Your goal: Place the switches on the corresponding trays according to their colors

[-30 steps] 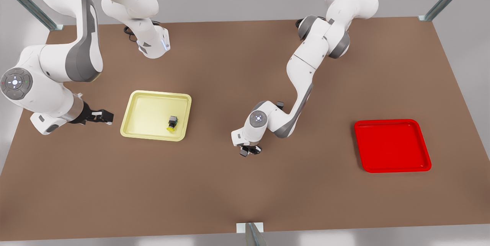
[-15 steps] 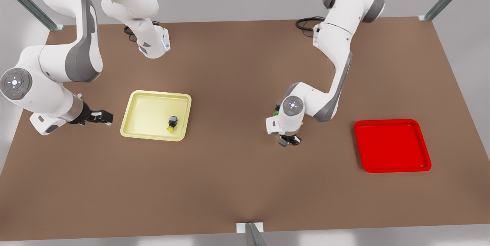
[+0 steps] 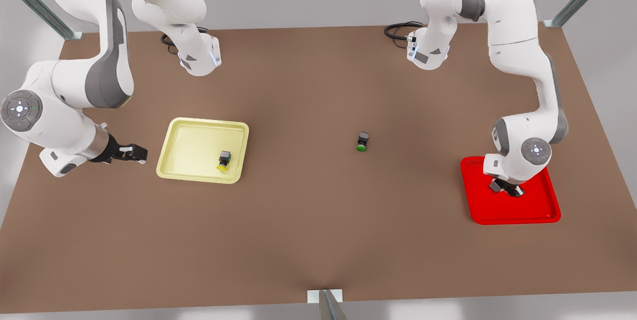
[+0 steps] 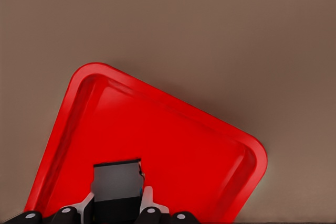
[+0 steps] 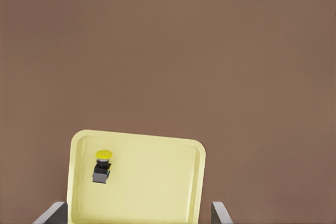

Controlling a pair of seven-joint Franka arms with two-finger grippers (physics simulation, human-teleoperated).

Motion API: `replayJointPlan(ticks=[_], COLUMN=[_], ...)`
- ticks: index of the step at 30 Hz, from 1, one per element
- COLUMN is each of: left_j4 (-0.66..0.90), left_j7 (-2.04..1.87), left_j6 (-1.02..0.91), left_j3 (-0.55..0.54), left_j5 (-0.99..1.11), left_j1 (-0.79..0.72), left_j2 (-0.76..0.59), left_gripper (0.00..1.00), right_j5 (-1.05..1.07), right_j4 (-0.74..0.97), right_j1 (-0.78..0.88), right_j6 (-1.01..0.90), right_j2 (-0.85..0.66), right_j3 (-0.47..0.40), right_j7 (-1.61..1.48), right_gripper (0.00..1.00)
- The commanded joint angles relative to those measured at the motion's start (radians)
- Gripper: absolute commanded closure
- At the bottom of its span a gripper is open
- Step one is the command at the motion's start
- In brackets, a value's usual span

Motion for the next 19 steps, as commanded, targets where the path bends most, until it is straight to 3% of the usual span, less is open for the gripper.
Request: replayJointPlan(ticks=[1,8,9,12,14,15,16,19], left_j4=[0.000,0.014,0.052,0.393,0.520,0.539,0.537,0.499], left_j7=[0.005,-0.005,-0.110,-0.885,-1.189,-1.270,-1.311,-1.325], left_j6=[0.000,0.020,-0.046,-0.442,-0.523,-0.555,-0.566,-0.581], left_j3=[0.000,0.002,0.002,-0.064,-0.103,-0.286,-0.401,-0.506], left_j5=[-0.052,-0.091,-0.117,-0.147,-0.130,-0.003,0.073,0.100], left_j1=[0.000,0.040,0.037,0.023,-0.005,0.090,0.156,0.215], left_j2=[0.005,0.045,0.036,0.006,-0.015,-0.079,-0.110,-0.199], left_gripper=[0.00,0.00,0.00,0.00,0.00,0.00,0.00,0.00], right_j5=[0.000,0.000,0.000,0.001,0.001,0.000,0.001,0.003], right_j4=[0.000,-0.014,-0.014,-0.023,-0.023,-0.011,-0.008,0.011], right_j1=[0.001,0.001,0.001,-0.001,0.001,-0.004,-0.013,-0.042], right_j6=[0.000,0.012,0.011,0.000,0.002,0.012,0.009,-0.010], right_j2=[0.001,-0.012,-0.012,-0.013,-0.013,-0.012,-0.013,-0.015], right_j3=[0.000,0.000,0.002,0.002,0.002,0.000,-0.006,-0.008], right_j7=[0.000,-0.002,-0.014,-0.040,-0.041,-0.060,-0.090,-0.113], right_gripper=[0.00,0.00,0.00,0.00,0.00,0.00,0.00,0.00])
